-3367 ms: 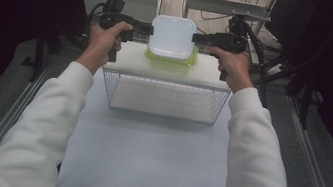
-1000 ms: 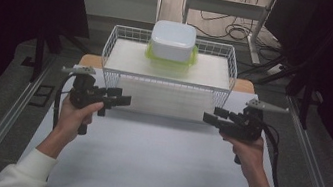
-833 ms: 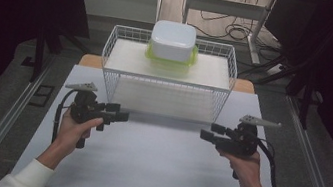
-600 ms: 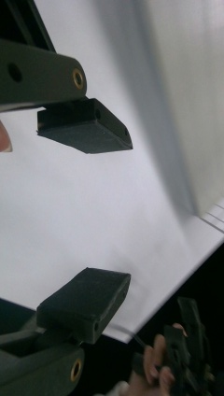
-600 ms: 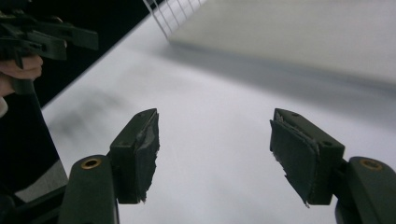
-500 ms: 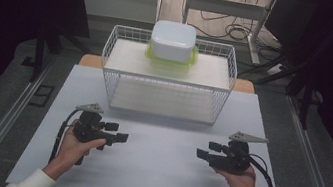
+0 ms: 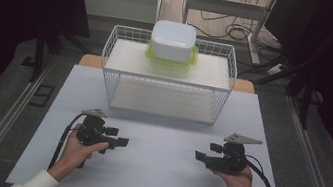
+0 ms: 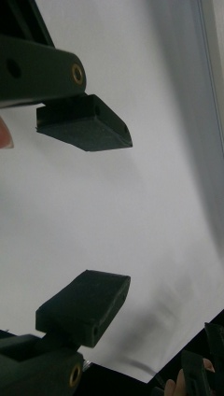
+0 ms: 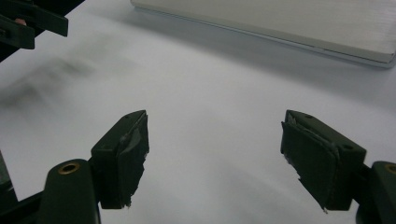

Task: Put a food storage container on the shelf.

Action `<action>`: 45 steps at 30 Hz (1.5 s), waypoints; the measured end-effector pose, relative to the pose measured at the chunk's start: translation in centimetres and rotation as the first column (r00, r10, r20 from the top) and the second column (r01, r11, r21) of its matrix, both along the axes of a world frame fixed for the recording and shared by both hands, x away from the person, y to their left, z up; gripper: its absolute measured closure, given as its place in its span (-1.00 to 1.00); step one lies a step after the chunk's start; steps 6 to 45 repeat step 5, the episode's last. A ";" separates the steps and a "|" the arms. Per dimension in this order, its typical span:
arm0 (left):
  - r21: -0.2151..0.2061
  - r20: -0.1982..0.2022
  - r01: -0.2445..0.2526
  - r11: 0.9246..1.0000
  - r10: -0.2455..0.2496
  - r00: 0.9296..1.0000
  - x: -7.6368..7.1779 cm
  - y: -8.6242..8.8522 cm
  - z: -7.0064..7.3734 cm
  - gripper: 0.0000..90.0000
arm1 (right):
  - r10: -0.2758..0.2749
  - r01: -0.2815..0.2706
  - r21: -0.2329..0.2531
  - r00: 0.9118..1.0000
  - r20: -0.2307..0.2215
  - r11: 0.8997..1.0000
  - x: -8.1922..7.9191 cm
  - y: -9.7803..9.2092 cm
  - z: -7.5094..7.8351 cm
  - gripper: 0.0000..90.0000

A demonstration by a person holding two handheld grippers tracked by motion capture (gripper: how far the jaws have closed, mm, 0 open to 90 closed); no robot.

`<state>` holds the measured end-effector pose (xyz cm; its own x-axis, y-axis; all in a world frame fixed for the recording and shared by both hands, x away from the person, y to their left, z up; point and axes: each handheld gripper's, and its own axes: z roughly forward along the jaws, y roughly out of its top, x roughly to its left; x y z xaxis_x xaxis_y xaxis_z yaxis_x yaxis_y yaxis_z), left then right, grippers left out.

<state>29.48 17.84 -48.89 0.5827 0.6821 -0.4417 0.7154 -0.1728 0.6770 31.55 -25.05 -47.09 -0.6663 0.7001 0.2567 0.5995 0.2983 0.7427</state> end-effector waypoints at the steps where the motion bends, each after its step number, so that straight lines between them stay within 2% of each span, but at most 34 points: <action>1: -0.011 -0.001 -0.003 1.000 0.003 1.000 0.0 0.0 0.0 -0.36 | 0.000 0.000 -0.003 1.000 0.006 1.000 0.0 0.0 0.0 -0.49; 3: -0.027 -0.003 -0.009 1.000 0.009 1.000 0.0 0.1 0.1 -0.36 | -0.003 0.003 0.003 1.000 0.009 1.000 0.1 0.0 0.0 -0.50; 5: -0.019 0.003 -0.025 1.000 0.025 1.000 0.1 0.3 0.2 -0.36 | -0.004 0.003 0.012 1.000 0.013 1.000 0.3 -0.1 0.0 -0.51; 45: -0.019 0.003 -0.025 1.000 0.025 1.000 0.1 0.3 0.2 -0.36 | -0.004 0.003 0.012 1.000 0.013 1.000 0.3 -0.1 0.0 -0.51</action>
